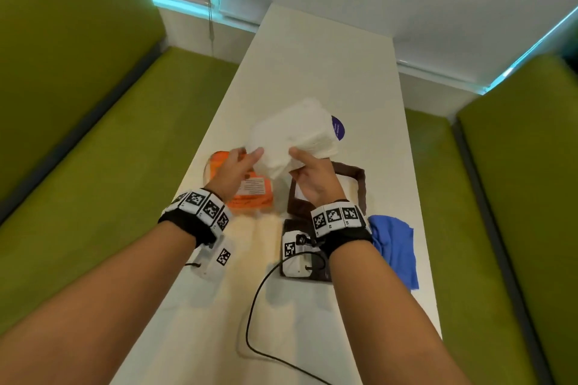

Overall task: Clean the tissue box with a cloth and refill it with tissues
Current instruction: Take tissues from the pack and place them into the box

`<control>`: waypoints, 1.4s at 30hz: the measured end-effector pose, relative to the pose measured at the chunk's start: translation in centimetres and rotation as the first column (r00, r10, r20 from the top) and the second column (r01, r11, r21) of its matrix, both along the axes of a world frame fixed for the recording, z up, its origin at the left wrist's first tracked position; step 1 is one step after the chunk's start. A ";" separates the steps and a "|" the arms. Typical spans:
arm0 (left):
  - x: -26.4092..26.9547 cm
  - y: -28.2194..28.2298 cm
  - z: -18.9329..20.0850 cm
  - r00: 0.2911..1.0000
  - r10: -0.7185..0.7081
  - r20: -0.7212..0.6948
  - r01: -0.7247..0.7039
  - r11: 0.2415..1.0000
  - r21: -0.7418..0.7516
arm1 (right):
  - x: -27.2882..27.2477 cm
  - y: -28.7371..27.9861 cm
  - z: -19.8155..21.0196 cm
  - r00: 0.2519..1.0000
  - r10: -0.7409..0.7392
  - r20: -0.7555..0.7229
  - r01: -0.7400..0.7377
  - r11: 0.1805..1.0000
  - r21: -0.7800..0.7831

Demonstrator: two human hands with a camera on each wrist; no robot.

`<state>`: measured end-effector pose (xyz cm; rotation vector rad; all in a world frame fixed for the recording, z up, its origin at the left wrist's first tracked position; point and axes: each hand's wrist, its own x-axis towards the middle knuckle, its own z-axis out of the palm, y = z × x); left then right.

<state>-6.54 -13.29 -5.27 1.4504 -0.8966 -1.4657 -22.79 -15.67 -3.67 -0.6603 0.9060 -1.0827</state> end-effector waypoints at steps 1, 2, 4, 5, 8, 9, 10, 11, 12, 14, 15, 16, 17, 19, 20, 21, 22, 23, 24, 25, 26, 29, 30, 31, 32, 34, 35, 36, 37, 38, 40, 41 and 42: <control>-1.0 0.0 0.5 0.981 -0.072 -0.181 0.088 0.993 0.079 | -0.4 0.3 0.2 1.000 0.010 0.015 -0.010 1.000 -0.024; -1.8 0.1 1.1 0.941 -0.094 -0.324 0.138 0.984 0.115 | -0.7 0.7 0.2 1.000 0.015 0.013 -0.015 0.999 -0.051; -3.4 0.0 2.1 0.854 -0.035 -0.520 0.135 0.978 0.157 | -1.9 1.5 0.4 1.000 0.011 -0.023 -0.013 0.998 -0.062; -4.0 -0.1 2.3 0.833 -0.007 -0.554 0.118 0.979 0.166 | -2.7 1.9 0.7 0.999 0.014 -0.037 -0.016 0.998 -0.059; -5.0 0.0 2.8 0.850 0.035 -0.525 0.065 0.983 0.171 | -5.9 2.3 1.4 0.998 -0.064 -0.004 0.064 0.998 0.004; -4.8 -0.3 2.5 0.872 0.023 -0.489 0.075 0.981 0.179 | -7.0 2.3 1.8 0.994 -0.104 -0.022 0.104 0.994 0.022; -5.0 -0.1 2.7 0.891 -0.019 -0.453 0.113 0.977 0.182 | -7.9 2.2 1.9 0.990 -0.129 -0.049 0.131 0.991 0.031; -5.2 -0.4 2.3 0.927 -0.065 -0.368 0.144 0.971 0.192 | -8.2 2.1 1.9 0.985 -0.129 -0.112 0.133 0.991 0.026; -5.6 -0.3 2.3 0.949 -0.144 -0.279 0.201 0.961 0.188 | -8.2 2.3 1.9 0.971 -0.110 -0.211 0.113 0.994 0.003; -6.7 -0.1 2.5 0.953 -0.299 -0.054 0.304 0.938 0.168 | -7.8 2.9 1.6 0.918 -0.065 -0.392 0.058 0.998 -0.029; -7.3 -0.2 2.3 0.950 -0.312 -0.003 0.309 0.940 0.147 | -7.9 3.1 1.4 0.897 -0.062 -0.438 0.053 0.998 -0.033; -7.7 -0.2 2.2 0.961 -0.278 -0.010 0.277 0.953 0.125 | -8.3 3.3 1.4 0.889 -0.079 -0.451 0.069 0.997 -0.039; -7.9 -0.3 2.0 0.975 -0.207 -0.082 0.215 0.971 0.104 | -8.8 3.5 1.6 0.899 -0.105 -0.425 0.091 0.994 -0.055; -7.9 -0.2 1.7 0.930 -0.043 -0.364 0.083 0.992 0.096 | -9.7 4.0 1.9 0.942 -0.158 -0.296 0.135 0.986 -0.097; -8.1 0.2 2.0 0.857 0.002 -0.515 0.055 0.994 0.095 | -9.8 4.2 2.0 0.954 -0.177 -0.243 0.148 0.980 -0.133; -8.2 0.3 1.8 0.798 0.041 -0.601 0.032 0.993 0.111 | -9.6 4.5 2.0 0.956 -0.206 -0.207 0.170 0.970 -0.176; -8.6 0.8 2.1 0.733 0.062 -0.677 0.026 0.993 0.118 | -9.1 4.8 2.1 0.956 -0.233 -0.178 0.192 0.957 -0.219; -8.8 0.9 2.1 0.691 0.086 -0.718 0.015 0.991 0.133 | -8.4 5.2 2.3 0.958 -0.246 -0.150 0.204 0.946 -0.251; -9.2 1.3 2.4 0.640 0.105 -0.761 0.012 0.989 0.147 | -7.9 5.6 2.4 0.961 -0.237 -0.141 0.195 0.945 -0.263; -9.4 1.5 2.5 0.596 0.096 -0.797 0.021 0.991 0.135 | -7.6 5.8 2.4 0.964 -0.216 -0.152 0.171 0.949 -0.267; -9.6 1.7 2.7 0.540 0.063 -0.839 0.035 0.995 0.098 | -7.4 6.1 2.4 0.966 -0.193 -0.172 0.144 0.954 -0.265; -9.7 1.9 3.2 0.441 -0.006 -0.898 0.043 0.999 0.015 | -7.5 6.6 2.5 0.951 -0.138 -0.275 0.061 0.961 -0.272; -9.6 1.8 3.2 0.421 -0.027 -0.907 0.045 0.999 -0.009 | -7.6 6.8 2.5 0.939 -0.132 -0.318 0.038 0.958 -0.284; -9.6 1.7 3.2 0.404 -0.048 -0.914 0.049 0.998 -0.031 | -7.6 6.9 2.6 0.928 -0.131 -0.350 0.023 0.955 -0.297; -9.5 1.7 3.3 0.393 -0.065 -0.917 0.058 0.997 -0.046 | -7.6 6.9 2.7 0.920 -0.133 -0.369 0.018 0.954 -0.298; -9.6 1.7 3.3 0.401 -0.074 -0.913 0.064 0.997 -0.053 | -7.6 6.8 2.9 0.914 -0.122 -0.388 0.006 0.958 -0.286; -9.7 1.7 3.3 0.417 -0.074 -0.906 0.059 0.997 -0.054 | -7.5 6.8 3.0 0.914 -0.110 -0.391 0.000 0.963 -0.271; -9.7 1.7 3.4 0.424 -0.075 -0.903 0.060 0.997 -0.055 | -7.5 6.8 2.9 0.909 -0.117 -0.401 0.010 0.966 -0.259; -9.8 1.8 3.4 0.432 -0.074 -0.899 0.059 0.997 -0.053 | -7.6 6.7 2.9 0.898 -0.144 -0.415 0.038 0.967 -0.254; -9.8 1.8 3.4 0.442 -0.065 -0.895 0.057 0.997 -0.044 | -7.7 6.5 2.9 0.890 -0.165 -0.426 0.059 0.966 -0.252; -9.7 1.8 3.2 0.458 -0.049 -0.888 0.046 0.998 -0.032 | -7.8 6.5 2.9 0.889 -0.130 -0.438 0.024 0.971 -0.238; -9.7 1.8 3.2 0.458 -0.056 -0.887 0.045 0.998 -0.040 | -7.8 6.5 2.8 0.890 -0.110 -0.442 0.005 0.973 -0.232; -9.7 1.7 3.0 0.450 -0.064 -0.891 0.041 0.998 -0.051 | -7.8 6.6 2.8 0.892 -0.111 -0.438 0.009 0.973 -0.229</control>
